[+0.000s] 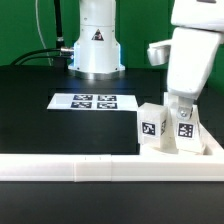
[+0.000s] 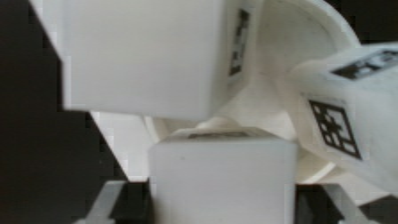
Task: Assemble stool
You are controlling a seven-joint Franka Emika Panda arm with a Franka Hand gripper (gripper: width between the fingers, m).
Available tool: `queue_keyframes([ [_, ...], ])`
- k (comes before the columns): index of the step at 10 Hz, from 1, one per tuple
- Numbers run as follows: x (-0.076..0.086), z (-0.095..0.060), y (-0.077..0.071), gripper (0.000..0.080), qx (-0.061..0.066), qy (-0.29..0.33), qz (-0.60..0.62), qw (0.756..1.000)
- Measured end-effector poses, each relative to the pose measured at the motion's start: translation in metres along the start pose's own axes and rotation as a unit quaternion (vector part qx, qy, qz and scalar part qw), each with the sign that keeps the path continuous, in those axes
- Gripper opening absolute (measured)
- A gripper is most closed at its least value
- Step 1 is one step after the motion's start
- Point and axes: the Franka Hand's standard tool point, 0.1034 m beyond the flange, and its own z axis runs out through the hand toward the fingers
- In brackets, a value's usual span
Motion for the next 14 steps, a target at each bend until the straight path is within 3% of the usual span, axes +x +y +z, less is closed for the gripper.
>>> queue_keyframes([
  [4,0.004,0.0,-0.006,0.0337,0.02,-0.003,0.25,0.968],
  [8,0.005,0.0,-0.007,0.0337,0.022,-0.004,0.375,0.927],
  [10,0.006,0.0,-0.008,0.0337,0.023,-0.005,0.459,0.888],
  [13,0.011,0.0,-0.014,0.0337,0.032,-0.005,0.618,0.785],
  [14,0.014,0.0,-0.016,0.0337,0.038,-0.006,0.676,0.736],
])
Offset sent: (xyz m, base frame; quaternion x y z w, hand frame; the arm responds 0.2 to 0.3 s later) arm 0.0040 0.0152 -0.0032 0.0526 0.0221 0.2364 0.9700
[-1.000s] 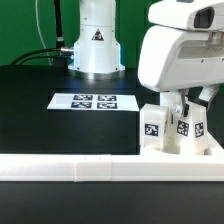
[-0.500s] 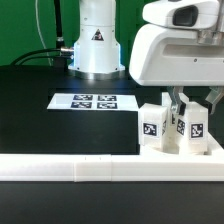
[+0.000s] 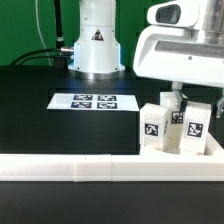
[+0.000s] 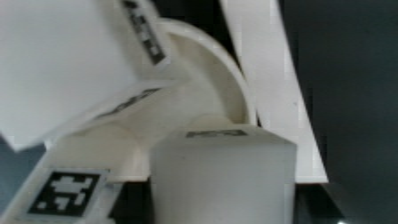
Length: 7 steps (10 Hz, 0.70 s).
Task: Assemble stool
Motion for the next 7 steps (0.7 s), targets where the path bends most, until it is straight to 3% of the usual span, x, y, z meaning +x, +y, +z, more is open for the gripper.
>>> queue_keyframes([
  [3,-0.0028,-0.0001,-0.0042,0.0337,0.004,-0.003,0.168,0.986],
  [7,-0.0037,0.0,-0.0054,0.0337,0.008,-0.01,0.282,0.959],
])
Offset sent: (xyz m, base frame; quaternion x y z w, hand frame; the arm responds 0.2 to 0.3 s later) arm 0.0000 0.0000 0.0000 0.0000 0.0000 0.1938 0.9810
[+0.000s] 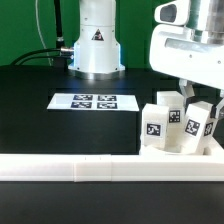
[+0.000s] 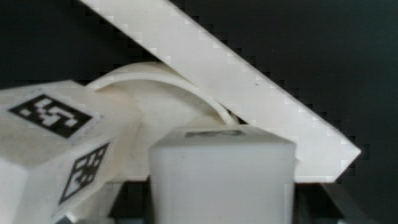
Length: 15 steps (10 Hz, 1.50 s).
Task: Assemble stool
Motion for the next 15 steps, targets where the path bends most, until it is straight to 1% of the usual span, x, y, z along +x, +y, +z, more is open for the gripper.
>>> queue_keyframes([
  [1,-0.001,0.0,-0.001,0.0337,0.007,-0.003,0.048,0.999],
  [2,-0.004,0.001,-0.001,0.0337,0.011,-0.006,0.127,0.992],
  [3,-0.006,0.001,-0.004,0.0337,0.02,-0.008,0.188,0.982],
  [4,-0.006,0.001,-0.007,0.0337,0.037,-0.01,0.259,0.965],
  [5,-0.007,0.001,-0.008,0.0337,0.057,-0.013,0.331,0.942],
  [6,-0.006,0.0,-0.009,0.0337,0.057,-0.017,0.345,0.937],
  [7,-0.007,0.0,-0.009,0.0337,0.058,-0.023,0.375,0.925],
  [10,-0.007,0.0,-0.01,0.0337,0.06,-0.034,0.402,0.913],
  [11,-0.008,0.001,-0.01,0.0438,0.06,-0.036,0.393,0.917],
  [12,-0.009,0.001,-0.01,0.0438,0.06,-0.036,0.389,0.919],
  [13,-0.009,0.0,-0.011,0.0573,0.061,-0.036,0.386,0.92],
  [14,-0.008,-0.011,-0.012,0.0573,0.068,-0.039,0.374,0.924],
  [15,-0.009,-0.026,-0.013,0.0633,0.077,-0.045,0.371,0.924],
])
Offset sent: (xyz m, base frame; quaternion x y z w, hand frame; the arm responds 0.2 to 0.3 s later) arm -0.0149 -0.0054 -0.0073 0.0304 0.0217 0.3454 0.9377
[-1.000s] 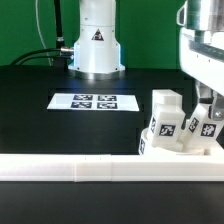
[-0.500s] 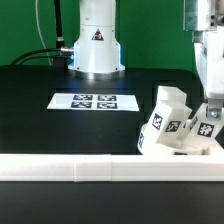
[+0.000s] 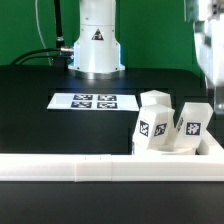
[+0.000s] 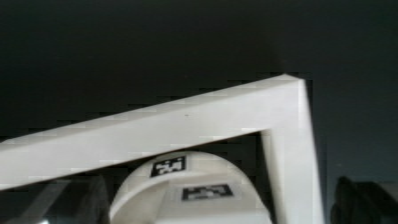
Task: Assemble stool
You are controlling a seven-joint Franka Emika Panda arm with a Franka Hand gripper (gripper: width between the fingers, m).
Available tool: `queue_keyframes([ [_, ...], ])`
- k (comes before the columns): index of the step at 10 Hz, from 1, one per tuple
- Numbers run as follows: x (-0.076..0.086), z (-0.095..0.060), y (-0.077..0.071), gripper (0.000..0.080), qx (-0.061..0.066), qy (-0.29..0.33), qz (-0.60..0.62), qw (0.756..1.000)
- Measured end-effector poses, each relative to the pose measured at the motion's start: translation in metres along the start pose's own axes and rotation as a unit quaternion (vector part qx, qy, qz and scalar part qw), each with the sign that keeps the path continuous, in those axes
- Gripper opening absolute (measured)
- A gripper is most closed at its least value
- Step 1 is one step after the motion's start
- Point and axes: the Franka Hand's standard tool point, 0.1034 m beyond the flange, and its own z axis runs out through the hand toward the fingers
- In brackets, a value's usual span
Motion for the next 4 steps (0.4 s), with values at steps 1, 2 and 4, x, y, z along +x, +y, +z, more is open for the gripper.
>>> queue_keyframes([
  [1,-0.0031,-0.017,-0.0054,0.0647,0.007,-0.009,0.0,1.0],
  [2,-0.0059,-0.0264,-0.0095,0.0647,0.008,-0.013,-0.001,1.0],
  [4,-0.0051,-0.0207,-0.0064,0.0649,0.005,-0.011,-0.006,1.0],
])
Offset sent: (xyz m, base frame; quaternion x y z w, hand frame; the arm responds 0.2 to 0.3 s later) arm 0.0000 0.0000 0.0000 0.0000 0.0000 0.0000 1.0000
